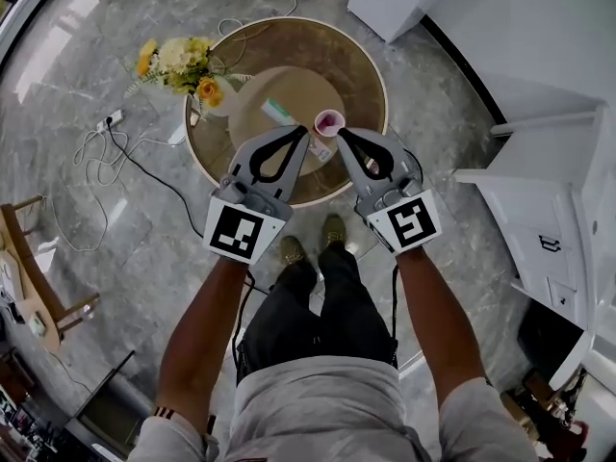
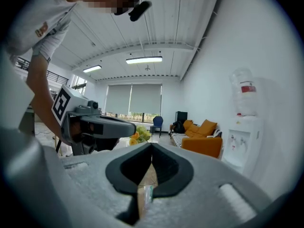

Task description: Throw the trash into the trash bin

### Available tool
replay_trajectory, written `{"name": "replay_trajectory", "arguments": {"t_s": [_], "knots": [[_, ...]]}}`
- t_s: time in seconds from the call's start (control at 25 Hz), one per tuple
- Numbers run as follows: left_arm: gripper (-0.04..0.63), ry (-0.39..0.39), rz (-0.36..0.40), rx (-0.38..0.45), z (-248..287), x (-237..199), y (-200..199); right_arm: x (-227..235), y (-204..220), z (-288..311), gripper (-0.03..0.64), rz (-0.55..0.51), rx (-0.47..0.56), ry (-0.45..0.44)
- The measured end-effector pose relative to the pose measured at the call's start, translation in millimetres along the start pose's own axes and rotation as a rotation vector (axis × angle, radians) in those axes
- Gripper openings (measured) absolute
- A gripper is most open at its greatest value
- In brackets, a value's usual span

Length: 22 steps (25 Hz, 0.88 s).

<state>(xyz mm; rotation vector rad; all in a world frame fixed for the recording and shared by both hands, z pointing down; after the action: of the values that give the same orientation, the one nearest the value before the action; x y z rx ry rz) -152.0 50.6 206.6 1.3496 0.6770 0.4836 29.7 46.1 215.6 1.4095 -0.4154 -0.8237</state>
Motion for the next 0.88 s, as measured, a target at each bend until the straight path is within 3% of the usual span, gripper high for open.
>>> {"name": "replay_trajectory", "arguments": {"t_s": [0.4,0.88], "knots": [[0.0,-0.037,-0.029,-0.06,23.5,-7.6,57.0,5.5,74.4,15.3,0.115,0.049,-0.069,-0.047],[0.0,-0.038,-0.038,-0.126,44.0,-27.6,115.0,18.2,171.3,48.1,0.318,0.091,-0.152,-0.034]]}}
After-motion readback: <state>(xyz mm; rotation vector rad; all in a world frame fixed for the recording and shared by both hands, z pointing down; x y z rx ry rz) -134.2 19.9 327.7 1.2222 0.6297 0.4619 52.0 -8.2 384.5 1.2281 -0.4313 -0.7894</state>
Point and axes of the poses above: the fingertips, and each gripper's own axes: z forward along the fingers, x to its right, y out of its underside, the point moved 10 cm from there along -z, backward along the fingers, and after that the axes turned 7 degrees about -z, right-handed, at the moved point
